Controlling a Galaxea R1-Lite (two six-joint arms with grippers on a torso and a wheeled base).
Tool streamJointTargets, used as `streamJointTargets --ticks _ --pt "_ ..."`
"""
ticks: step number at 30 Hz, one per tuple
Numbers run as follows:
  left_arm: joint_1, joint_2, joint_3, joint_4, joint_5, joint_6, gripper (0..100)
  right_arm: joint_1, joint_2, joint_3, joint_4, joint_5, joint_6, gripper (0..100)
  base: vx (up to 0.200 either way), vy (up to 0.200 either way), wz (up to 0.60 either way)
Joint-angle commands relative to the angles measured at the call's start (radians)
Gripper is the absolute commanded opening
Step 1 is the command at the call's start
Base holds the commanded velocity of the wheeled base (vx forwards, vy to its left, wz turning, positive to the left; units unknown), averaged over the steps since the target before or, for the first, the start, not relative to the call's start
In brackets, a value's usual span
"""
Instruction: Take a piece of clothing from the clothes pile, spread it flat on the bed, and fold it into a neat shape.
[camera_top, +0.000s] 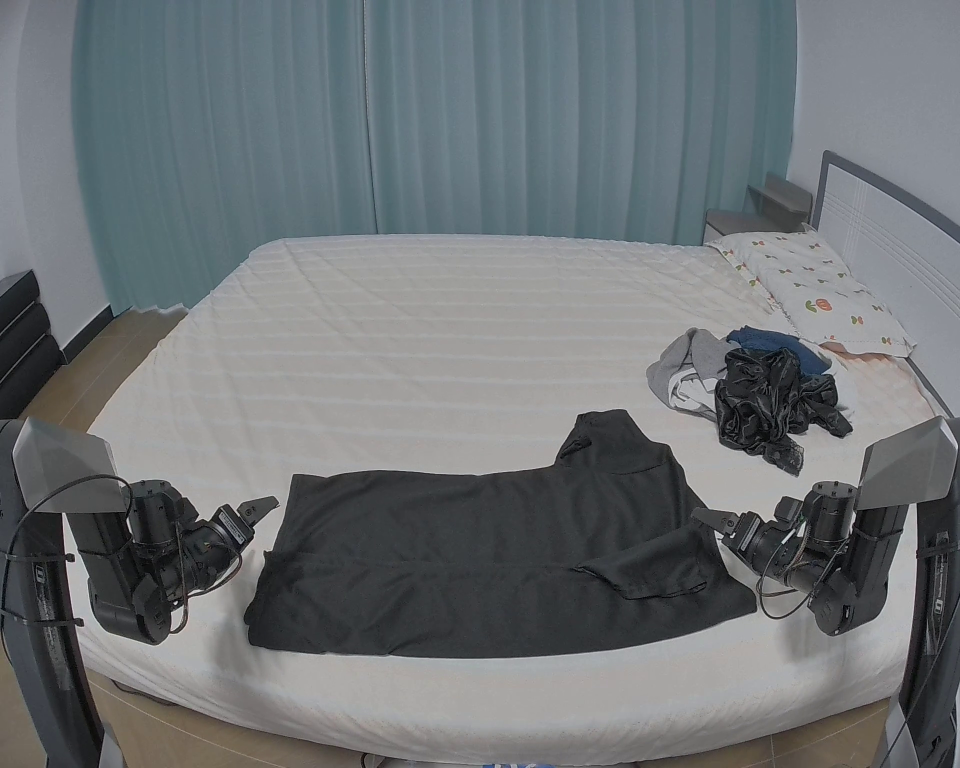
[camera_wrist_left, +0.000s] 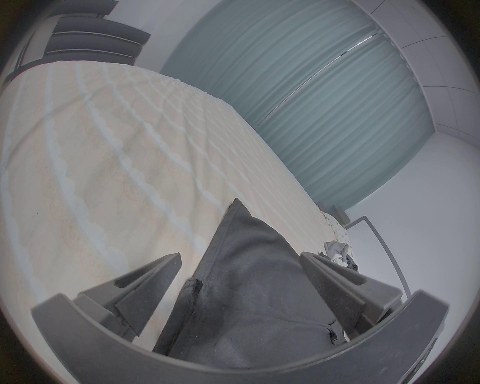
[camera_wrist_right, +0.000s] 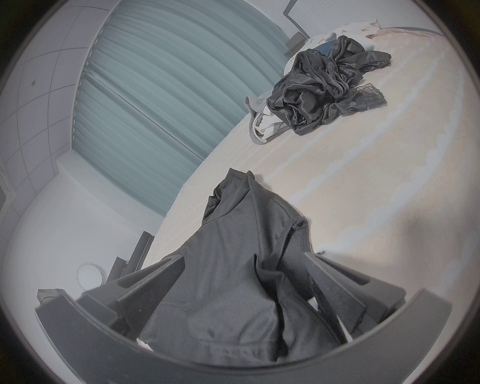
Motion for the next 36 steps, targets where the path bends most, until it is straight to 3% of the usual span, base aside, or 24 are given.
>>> streamJointTargets --ticks 1,5,14,17,20,23,31,36 --pt "0.0 0.002 -0.004 -0.001 0.0 0.0 100 0.001 0.0 0.0 -0.014 0.0 -0.001 100 0.0 0.0 0.0" --pt "-0.002 -0.002 -0.01 0.001 0.0 -0.018 100 0.001 0.0 -0.002 -0.014 0.0 0.001 100 0.0 0.0 0.0" --pt "-0.023 -0.008 -0.038 0.001 0.003 -0.041 100 0.001 0.0 0.0 -0.015 0.0 -0.001 100 0.0 -0.2 0.0" --pt "-0.025 -0.008 -0.055 0.002 0.006 -0.041 100 0.001 0.0 0.001 -0.015 0.0 -0.001 100 0.0 0.0 0.0" --pt "-0.023 -0.001 -0.142 0.013 0.066 -0.035 100 0.001 0.001 0.003 -0.014 0.0 -0.001 100 0.0 0.0 0.0" --pt "-0.023 0.004 -0.193 0.036 0.077 -0.031 100 0.001 0.001 0.004 -0.014 0.0 -0.001 100 0.0 0.0 0.0" --pt "-0.003 0.039 -0.473 0.355 0.084 0.123 100 0.004 0.023 0.006 -0.014 0.0 0.001 100 0.0 0.0 0.0" --pt "-0.005 0.151 -0.627 0.426 0.138 0.216 100 0.004 0.036 0.004 -0.014 -0.001 0.001 100 0.0 0.0 0.0"
